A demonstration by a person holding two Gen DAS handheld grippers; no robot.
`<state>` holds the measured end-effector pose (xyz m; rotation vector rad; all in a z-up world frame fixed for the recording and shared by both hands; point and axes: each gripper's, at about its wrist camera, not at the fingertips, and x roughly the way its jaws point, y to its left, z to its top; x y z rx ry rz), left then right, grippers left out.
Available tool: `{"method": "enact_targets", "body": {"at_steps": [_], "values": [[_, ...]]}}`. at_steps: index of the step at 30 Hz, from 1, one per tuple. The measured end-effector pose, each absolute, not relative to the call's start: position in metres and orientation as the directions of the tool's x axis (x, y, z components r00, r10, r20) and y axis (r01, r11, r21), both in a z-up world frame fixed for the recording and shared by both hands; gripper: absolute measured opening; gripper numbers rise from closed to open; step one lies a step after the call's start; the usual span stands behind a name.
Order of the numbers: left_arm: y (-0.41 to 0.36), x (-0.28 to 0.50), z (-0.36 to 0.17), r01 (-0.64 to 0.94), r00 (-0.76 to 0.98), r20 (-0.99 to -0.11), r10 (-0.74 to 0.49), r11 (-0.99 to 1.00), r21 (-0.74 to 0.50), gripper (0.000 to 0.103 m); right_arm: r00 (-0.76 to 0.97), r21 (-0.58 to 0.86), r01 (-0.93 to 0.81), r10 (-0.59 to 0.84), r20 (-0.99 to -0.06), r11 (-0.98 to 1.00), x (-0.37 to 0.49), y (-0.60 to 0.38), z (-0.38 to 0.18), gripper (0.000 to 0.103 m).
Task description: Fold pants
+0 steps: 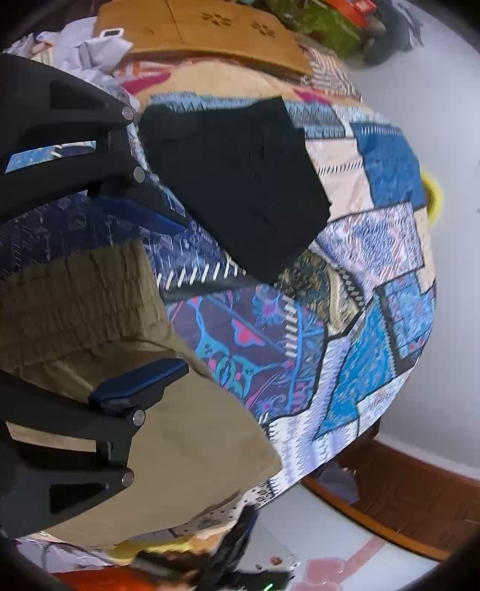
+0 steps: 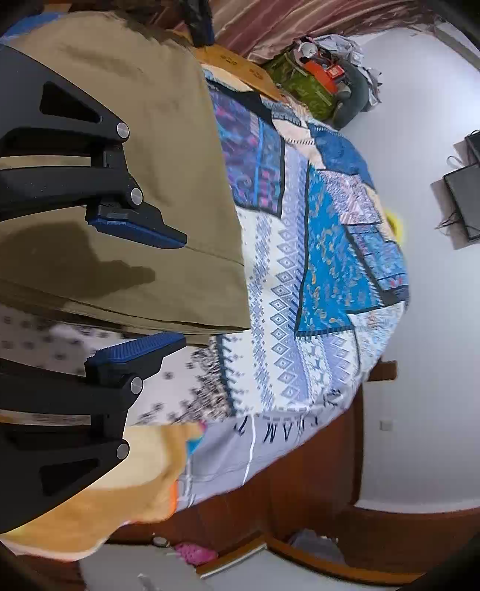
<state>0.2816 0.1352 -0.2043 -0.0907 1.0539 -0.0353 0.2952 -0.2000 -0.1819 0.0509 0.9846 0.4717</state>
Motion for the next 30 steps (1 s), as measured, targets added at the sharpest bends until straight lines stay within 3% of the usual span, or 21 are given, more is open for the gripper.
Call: {"method": "enact_targets", "body": {"at_steps": [11,12,14,19,25,30], "values": [[0.135,0.288,-0.235,-0.009,0.445,-0.891,-0.090,0.994,-0.105,0.069,0.388,0.285,-0.358,0.420,-0.820,0.889,0.362,-0.184,-0.230,0.043],[0.134,0.288,-0.234,-0.010,0.449,-0.889,-0.089,0.994,-0.105,0.069,0.381,0.300,-0.358,0.432,-0.817,0.884,0.363,-0.184,-0.231,0.040],[0.134,0.287,-0.236,-0.017,0.452,-0.888,-0.078,0.995,-0.096,0.071,0.365,0.311,-0.374,0.447,-0.817,0.874,0.363,-0.181,-0.235,0.021],[0.131,0.286,-0.239,-0.063,0.468,-0.884,-0.004,0.997,-0.039,0.071,0.400,0.245,-0.397,0.407,-0.821,0.885,0.357,-0.177,-0.240,0.007],[0.137,0.282,-0.234,-0.122,0.476,-0.879,0.001,0.990,-0.065,0.071,0.445,0.134,-0.378,0.307,-0.841,0.916,0.350,-0.166,-0.239,0.007],[0.146,0.268,-0.199,-0.157,0.530,-0.848,0.016,0.984,-0.080,0.071,0.458,0.153,-0.322,0.295,-0.838,0.934,0.345,-0.182,-0.221,0.010]]}}
